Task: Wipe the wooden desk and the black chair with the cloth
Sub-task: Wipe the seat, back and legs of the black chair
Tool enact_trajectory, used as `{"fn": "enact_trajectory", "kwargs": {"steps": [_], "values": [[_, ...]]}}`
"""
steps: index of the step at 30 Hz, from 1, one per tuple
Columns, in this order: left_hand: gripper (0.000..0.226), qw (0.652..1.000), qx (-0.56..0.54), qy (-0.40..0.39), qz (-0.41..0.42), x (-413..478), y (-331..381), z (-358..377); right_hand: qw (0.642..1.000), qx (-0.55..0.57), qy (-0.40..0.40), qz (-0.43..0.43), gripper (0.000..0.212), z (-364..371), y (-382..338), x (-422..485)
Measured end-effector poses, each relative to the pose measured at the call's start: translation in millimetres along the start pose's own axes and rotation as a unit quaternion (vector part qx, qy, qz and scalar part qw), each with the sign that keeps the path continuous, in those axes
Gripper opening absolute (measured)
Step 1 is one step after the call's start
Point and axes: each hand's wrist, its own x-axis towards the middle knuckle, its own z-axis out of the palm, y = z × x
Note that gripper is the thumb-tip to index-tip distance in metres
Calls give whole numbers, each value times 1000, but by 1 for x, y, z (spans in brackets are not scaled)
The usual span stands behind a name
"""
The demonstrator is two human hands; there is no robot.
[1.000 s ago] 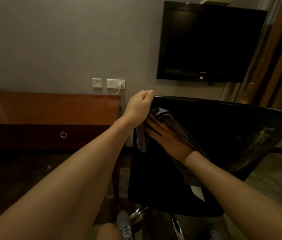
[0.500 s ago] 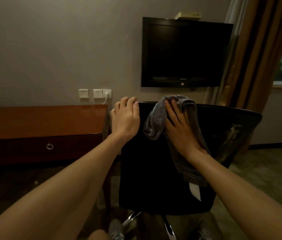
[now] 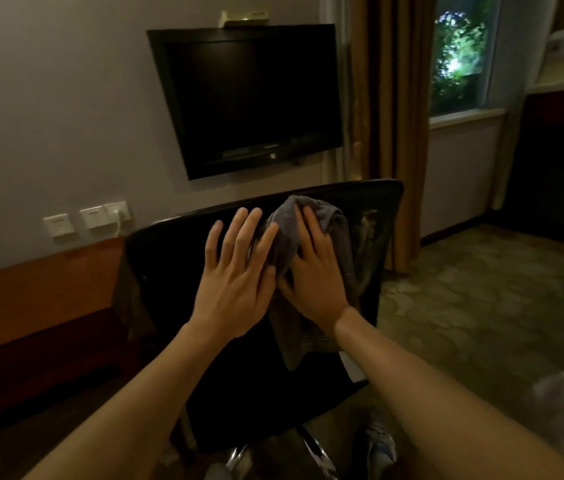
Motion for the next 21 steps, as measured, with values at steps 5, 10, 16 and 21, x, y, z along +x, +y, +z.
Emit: {"fn": "enact_trajectory", "kwargs": {"steps": [5, 10, 16, 21], "values": [[59, 993, 23, -18, 110, 19, 11, 17, 999, 27, -32, 31, 77, 16, 5, -16], [61, 991, 46, -34, 121, 26, -6, 28, 995, 92, -34, 16, 71, 15, 20, -21], [59, 993, 72, -11, 90, 27, 3, 37, 996, 79, -21, 33, 76, 24, 36, -31], [60, 996, 95, 3, 1, 25, 25, 47, 995, 61, -5, 78, 74, 25, 45, -33]]}}
